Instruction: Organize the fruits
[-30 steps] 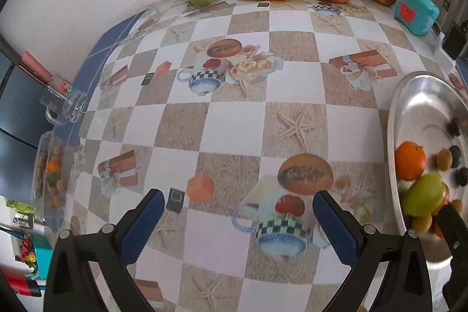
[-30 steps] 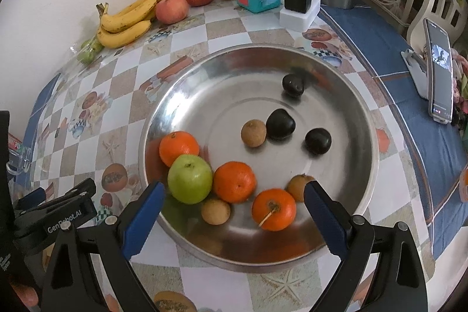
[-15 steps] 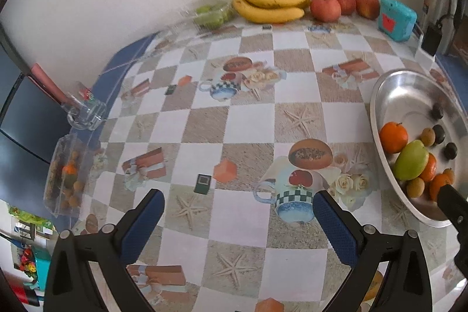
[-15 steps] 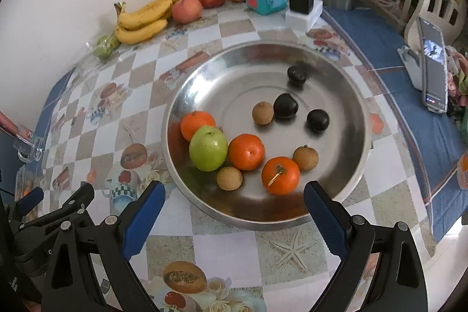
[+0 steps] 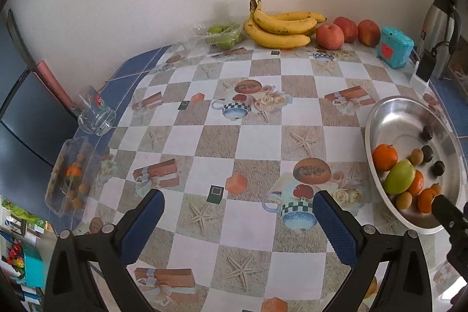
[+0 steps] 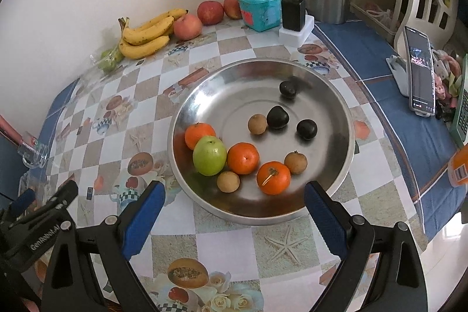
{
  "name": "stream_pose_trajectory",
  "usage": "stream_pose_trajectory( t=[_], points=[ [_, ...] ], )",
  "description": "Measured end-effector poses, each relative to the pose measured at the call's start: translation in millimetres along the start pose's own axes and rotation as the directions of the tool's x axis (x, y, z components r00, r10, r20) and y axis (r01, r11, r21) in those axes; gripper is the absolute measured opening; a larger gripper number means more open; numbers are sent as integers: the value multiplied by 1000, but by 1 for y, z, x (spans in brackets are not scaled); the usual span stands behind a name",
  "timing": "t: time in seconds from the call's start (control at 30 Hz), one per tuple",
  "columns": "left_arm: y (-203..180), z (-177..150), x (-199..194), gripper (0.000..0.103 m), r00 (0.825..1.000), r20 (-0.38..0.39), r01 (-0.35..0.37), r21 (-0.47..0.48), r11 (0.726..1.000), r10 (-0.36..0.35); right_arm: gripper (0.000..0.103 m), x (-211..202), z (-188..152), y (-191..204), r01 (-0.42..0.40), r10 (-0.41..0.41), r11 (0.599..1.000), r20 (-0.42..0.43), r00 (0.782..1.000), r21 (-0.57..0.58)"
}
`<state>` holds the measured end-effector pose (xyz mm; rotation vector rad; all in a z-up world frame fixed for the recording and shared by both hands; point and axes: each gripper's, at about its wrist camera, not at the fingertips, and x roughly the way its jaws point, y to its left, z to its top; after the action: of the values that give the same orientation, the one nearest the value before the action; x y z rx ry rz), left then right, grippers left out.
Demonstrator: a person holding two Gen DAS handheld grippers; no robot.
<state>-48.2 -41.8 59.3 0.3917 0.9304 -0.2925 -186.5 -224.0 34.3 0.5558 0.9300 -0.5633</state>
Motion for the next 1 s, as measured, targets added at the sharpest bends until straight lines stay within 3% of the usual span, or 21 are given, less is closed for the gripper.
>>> stream_pose_trajectory(
  t=[1.0],
  points=[
    [5,1,2,103,999,-15,28,-30,999,-29,96,11,-2,11,14,-16,999,-39,999,-45]
  ],
)
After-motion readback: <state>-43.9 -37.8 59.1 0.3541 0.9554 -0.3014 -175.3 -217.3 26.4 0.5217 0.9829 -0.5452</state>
